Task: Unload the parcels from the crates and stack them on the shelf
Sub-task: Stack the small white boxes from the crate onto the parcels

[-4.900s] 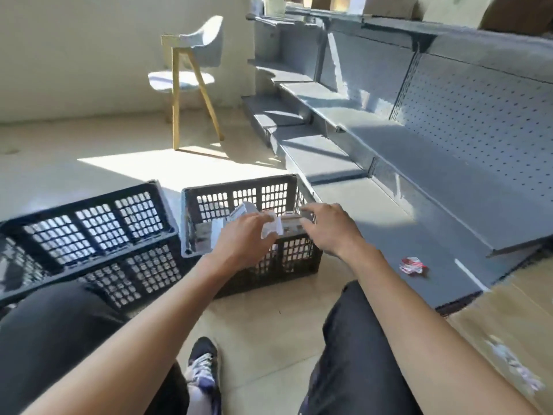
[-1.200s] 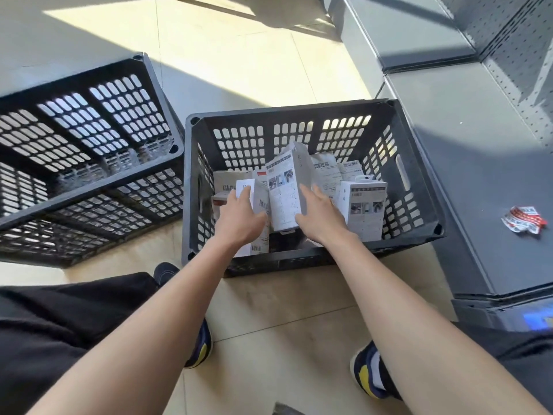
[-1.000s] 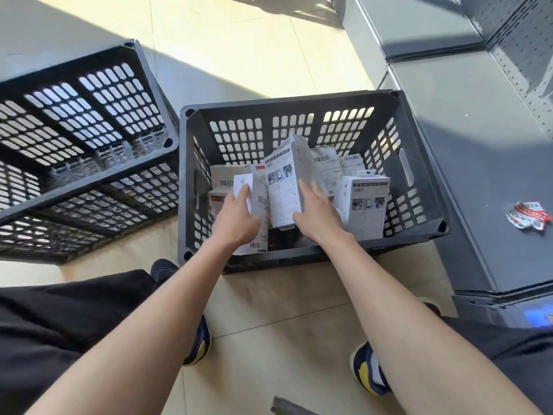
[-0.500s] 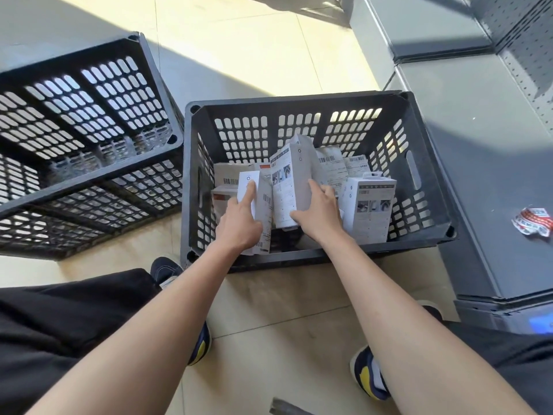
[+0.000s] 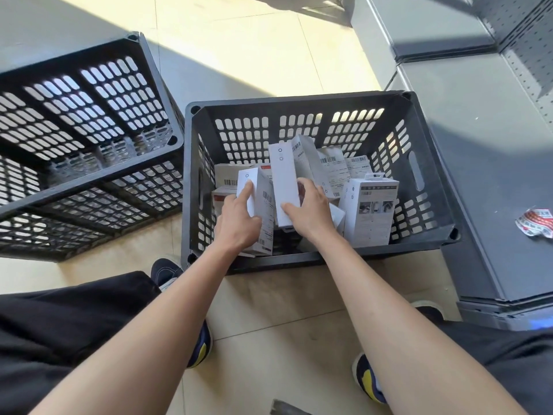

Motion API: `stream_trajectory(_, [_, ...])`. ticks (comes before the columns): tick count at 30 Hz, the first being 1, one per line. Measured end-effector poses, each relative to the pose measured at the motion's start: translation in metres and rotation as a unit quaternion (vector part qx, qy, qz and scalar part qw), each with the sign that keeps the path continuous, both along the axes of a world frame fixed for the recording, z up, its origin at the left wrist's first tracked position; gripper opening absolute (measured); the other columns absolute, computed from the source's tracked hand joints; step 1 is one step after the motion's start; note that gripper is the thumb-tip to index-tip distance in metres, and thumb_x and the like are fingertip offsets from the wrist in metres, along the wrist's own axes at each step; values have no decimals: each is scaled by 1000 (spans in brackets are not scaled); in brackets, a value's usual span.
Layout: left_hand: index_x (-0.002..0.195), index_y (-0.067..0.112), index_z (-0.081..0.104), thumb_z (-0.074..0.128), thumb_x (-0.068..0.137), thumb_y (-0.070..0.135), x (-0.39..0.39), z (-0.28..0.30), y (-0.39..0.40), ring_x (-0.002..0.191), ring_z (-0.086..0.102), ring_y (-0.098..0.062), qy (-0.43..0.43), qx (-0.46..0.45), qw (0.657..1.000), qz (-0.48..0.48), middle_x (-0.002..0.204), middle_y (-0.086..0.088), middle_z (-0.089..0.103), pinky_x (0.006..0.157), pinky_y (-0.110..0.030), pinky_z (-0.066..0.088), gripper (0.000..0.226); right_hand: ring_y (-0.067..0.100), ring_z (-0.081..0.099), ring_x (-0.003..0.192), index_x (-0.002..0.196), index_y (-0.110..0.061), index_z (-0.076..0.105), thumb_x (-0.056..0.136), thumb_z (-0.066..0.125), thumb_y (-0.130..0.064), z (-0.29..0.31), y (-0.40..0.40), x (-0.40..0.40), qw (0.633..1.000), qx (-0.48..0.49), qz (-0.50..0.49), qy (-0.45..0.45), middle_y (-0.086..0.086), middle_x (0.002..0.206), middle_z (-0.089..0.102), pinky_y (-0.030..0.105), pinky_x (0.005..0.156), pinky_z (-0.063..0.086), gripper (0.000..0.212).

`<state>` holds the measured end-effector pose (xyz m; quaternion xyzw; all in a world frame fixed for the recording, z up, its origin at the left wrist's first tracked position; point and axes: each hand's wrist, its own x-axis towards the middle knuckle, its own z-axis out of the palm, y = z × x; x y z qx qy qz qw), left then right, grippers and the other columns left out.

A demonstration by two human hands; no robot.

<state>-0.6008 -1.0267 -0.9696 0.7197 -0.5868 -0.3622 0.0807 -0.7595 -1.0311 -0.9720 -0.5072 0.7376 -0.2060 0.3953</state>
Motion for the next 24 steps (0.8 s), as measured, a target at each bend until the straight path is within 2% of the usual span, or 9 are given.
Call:
stream_trajectory(5, [159,33,25,59,91,12,1,4,-3,140,41,-29,28,-3,999,19,155,-8,41,110,-46,39,79,24,51,125,142,-22,50,92,64,-18,-4,-5,7,1000,12,24,-15,5,138,52,39,107,42,52])
stream_trajectory(10, [159,31,29,60,91,15,8,7,-5,140,43,-28,35,-8,999,24,156,-6,41,110,-48,41,76,24,44,135,152,-25,42,90,64,-19,-9,-13,4,999,17,38,-21,5,149,46,37,109,40,66])
stream_trajectory(12, [158,32,30,60,92,14,8,8,-5,140,43,-27,39,-14,999,27,157,-4,40,110,-50,42,75,23,37,140,156,-29,34,92,63,-22,-11,-17,-1,997,27,58,-33,3,152,41,22,92,47,71])
stream_trajectory(14, [158,31,31,58,94,12,7,10,-6,139,43,-27,38,-22,999,26,157,-2,39,111,-48,42,72,20,34,141,158,-34,28,93,62,-25,-16,-19,-5,995,47,67,-61,-1,155,36,8,69,42,73])
stream_trajectory(15, [158,31,32,57,95,10,6,12,-6,139,43,-27,38,-28,999,24,156,-1,39,111,-46,41,71,19,33,143,158,-37,27,93,62,-27,-19,-20,-7,993,50,68,-76,-4,158,33,9,74,42,74])
stream_trajectory(16, [158,30,33,56,95,9,6,13,-7,139,43,-26,38,-33,998,23,156,-1,39,111,-46,41,70,18,31,145,157,-40,25,93,62,-30,-20,-21,-8,992,52,71,-88,-5,160,30,16,89,44,75])
stream_trajectory(18, [158,30,33,54,96,8,5,14,-8,139,43,-26,38,-36,998,23,157,-1,39,111,-47,42,68,18,29,147,156,-45,23,91,62,-37,-21,-22,-8,990,60,81,-99,-6,162,27,36,116,34,76])
stream_trajectory(20, [158,29,33,53,97,7,6,14,-8,139,44,-27,39,-34,998,24,157,0,39,110,-47,43,68,20,26,149,154,-50,19,88,61,-46,-23,-23,-6,989,72,87,-93,-6,164,24,48,121,26,78])
stream_trajectory(24, [158,31,32,51,98,5,6,14,-9,138,45,-27,51,-31,998,26,158,0,39,108,-47,46,68,26,18,151,147,-66,11,72,53,-66,-23,-22,0,992,60,91,-67,-7,165,22,56,121,22,86])
